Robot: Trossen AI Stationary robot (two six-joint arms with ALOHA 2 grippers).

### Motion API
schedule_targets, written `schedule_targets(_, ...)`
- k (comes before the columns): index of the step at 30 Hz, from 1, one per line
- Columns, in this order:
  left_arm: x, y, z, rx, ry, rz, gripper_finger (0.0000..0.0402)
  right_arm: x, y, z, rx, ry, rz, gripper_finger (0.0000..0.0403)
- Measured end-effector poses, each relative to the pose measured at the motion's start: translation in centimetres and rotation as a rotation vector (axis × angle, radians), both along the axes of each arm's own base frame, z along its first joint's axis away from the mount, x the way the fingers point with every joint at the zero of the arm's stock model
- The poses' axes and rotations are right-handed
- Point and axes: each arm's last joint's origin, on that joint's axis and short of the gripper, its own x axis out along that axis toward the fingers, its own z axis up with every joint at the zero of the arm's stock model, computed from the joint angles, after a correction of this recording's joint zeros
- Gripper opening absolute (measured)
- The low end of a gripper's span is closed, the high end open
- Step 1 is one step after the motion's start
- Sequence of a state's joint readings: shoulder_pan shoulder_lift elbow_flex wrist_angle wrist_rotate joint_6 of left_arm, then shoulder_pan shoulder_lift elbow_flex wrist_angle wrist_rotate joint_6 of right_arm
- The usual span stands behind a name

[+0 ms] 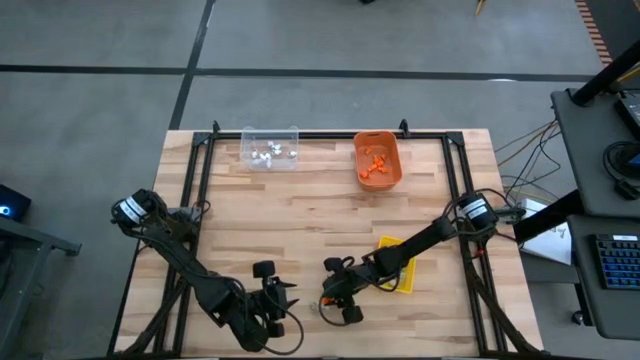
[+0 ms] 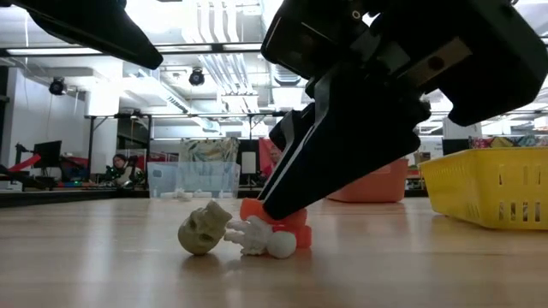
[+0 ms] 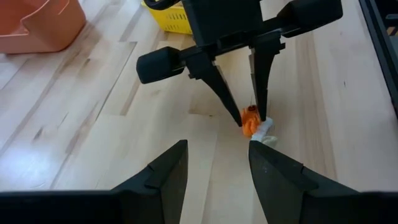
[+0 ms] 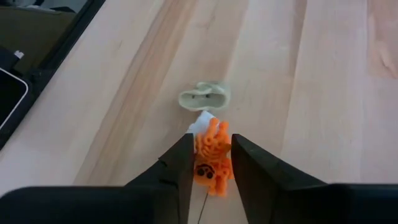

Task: Sort Halloween decoration
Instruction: Put the orange skeleton toy into the yellow bin

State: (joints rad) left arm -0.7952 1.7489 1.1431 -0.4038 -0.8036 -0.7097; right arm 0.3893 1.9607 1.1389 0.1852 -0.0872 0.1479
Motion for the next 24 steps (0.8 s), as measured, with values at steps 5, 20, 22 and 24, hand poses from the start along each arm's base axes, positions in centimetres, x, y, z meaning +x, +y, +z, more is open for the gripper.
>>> schedule_targets(5,0.0,0.0,0.0,0.001,0.000,0.000,0.0152,0.1,-0.2,-0.1,-0.001,0.002,-0.001,0.0064)
schedule_targets(20,-1.5,0.6,1.8,0.075,0.007,-0.020,0.0152,0.1,-2.3,2.9,-0.029,-0.035,-0.012,0.0008)
schedule_targets(22,-1.8,1.0,2.5,0.095,-0.003,-0.020,0.0152,0.1,-2.9,3.9,-0.031,-0.052,-0.020,0.0008)
schedule_targets(24,-2.1,1.4,3.2,0.121,-0.011,-0.020,0.0152,0.0,-3.7,4.8,-0.045,-0.061,-0.026,0.0008)
